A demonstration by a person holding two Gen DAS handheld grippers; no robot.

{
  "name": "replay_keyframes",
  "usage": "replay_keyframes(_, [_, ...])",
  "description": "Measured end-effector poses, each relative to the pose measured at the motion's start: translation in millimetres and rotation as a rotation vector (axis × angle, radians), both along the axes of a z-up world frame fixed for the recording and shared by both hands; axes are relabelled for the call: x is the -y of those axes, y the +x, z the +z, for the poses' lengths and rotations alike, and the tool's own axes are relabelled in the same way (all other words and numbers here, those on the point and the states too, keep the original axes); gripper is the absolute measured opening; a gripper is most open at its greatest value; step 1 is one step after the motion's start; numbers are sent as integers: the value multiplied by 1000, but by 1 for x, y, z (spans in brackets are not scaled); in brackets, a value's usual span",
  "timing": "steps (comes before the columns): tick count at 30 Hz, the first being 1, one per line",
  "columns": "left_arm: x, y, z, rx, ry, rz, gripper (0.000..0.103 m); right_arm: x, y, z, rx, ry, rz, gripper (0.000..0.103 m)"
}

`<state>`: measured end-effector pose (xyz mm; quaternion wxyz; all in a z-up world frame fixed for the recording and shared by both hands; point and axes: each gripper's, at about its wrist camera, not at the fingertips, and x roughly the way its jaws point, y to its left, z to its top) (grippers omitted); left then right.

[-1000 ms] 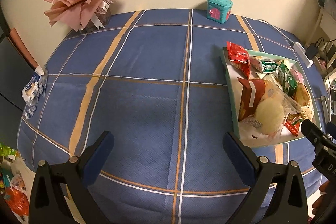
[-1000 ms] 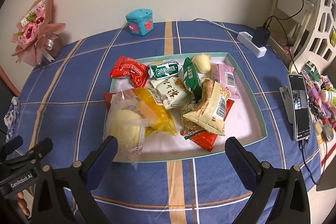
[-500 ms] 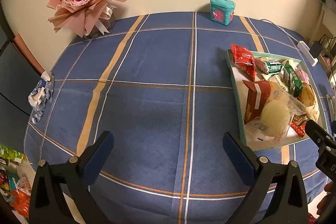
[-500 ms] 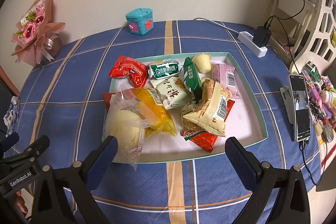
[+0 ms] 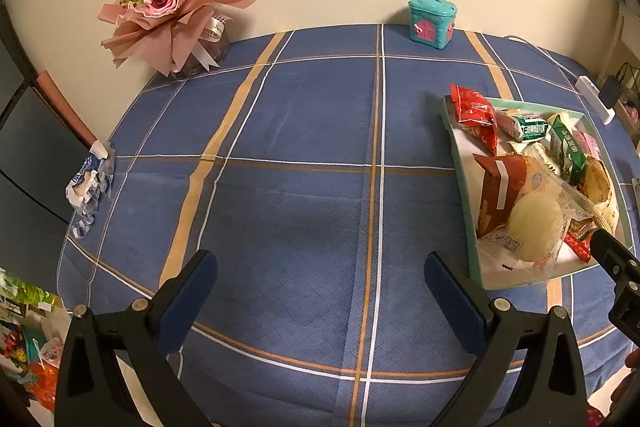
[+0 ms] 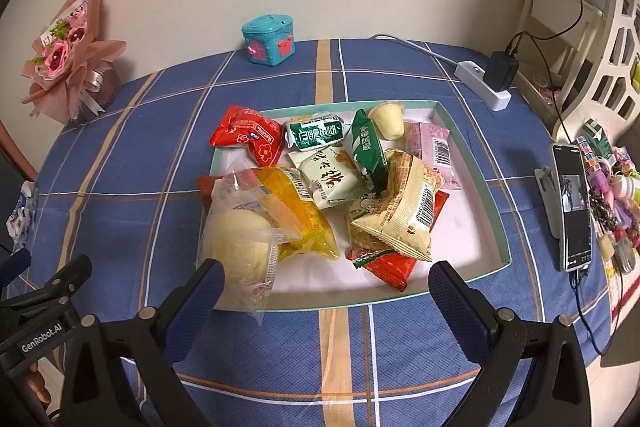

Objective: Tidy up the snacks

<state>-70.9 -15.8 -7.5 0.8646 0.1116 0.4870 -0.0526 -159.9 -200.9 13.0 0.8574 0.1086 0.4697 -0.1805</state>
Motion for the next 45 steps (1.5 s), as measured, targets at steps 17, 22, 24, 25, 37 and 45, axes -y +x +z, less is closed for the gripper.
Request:
replay_keyframes(17, [0,1,-1,-9,0,10,103,0,0,-1,-1,-1,3,103])
replay_keyframes(22, [-1,2,-2,-7,-1,15,103,0,0,-1,-1,-1,3,103])
replay_keyframes(24, [-1,2,-2,-6,-2,14,103,0,0,-1,-2,-1,3,103])
replay_keyframes(25, [-2,2,-2,-7,-1,15,103,0,0,-1,-2,-1,3,103])
replay_keyframes(37, [-2,3,-1,-16,-8,14,103,-1,1,-1,-2,0,2,103])
replay_keyframes(45, [-1,3,-2,-17,-2,14,103,-1,1,-1,-3,0,2,103])
